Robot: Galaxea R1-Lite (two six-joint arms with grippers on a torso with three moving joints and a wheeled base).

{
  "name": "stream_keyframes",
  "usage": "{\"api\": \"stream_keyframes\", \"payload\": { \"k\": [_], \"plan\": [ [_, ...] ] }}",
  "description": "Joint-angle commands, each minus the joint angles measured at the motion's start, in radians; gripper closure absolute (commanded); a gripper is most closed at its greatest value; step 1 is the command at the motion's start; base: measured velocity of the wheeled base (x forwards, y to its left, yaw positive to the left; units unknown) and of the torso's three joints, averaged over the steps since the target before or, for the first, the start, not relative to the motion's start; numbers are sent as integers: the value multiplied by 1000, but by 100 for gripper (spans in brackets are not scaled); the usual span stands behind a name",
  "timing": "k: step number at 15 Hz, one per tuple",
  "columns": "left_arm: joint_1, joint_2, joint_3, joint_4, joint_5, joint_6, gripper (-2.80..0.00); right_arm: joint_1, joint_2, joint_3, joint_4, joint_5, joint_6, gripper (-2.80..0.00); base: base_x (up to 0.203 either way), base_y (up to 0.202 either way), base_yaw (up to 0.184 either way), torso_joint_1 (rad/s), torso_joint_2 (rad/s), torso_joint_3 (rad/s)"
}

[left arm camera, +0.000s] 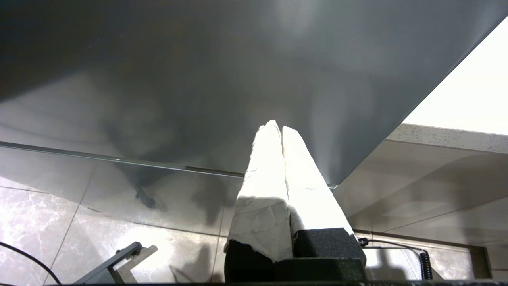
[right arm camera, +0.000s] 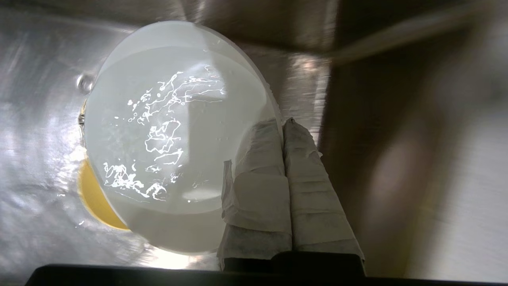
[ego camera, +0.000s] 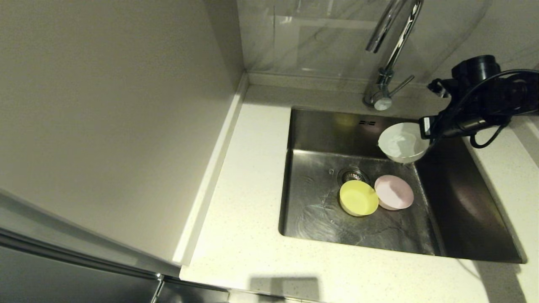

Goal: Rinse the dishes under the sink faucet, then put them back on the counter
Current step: Put a bowl back to the table from the sink

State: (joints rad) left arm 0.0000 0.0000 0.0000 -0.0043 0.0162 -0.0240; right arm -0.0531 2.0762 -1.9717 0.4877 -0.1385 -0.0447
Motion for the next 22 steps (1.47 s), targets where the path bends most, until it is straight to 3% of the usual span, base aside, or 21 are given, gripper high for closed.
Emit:
{"api": "stream_keyframes", "payload": {
  "k": [1, 6, 14, 22],
  "plan": [
    [0, -2, 0, 0, 1, -1, 0, -31, -88, 22, 3, 7, -21, 0, 0, 0, 0, 0, 0, 0],
    [0, -2, 0, 0, 1, -1, 0, -84, -232, 67, 5, 36, -115, 0, 0, 0, 0, 0, 0, 0],
    [0, -2, 0, 0, 1, -1, 0, -102, -375, 83, 1, 37, -285, 0, 0, 0, 0, 0, 0, 0],
    [0, -2, 0, 0, 1, -1, 0, -148, -429, 103, -19, 72, -353, 0, 0, 0, 0, 0, 0, 0]
  ]
}}
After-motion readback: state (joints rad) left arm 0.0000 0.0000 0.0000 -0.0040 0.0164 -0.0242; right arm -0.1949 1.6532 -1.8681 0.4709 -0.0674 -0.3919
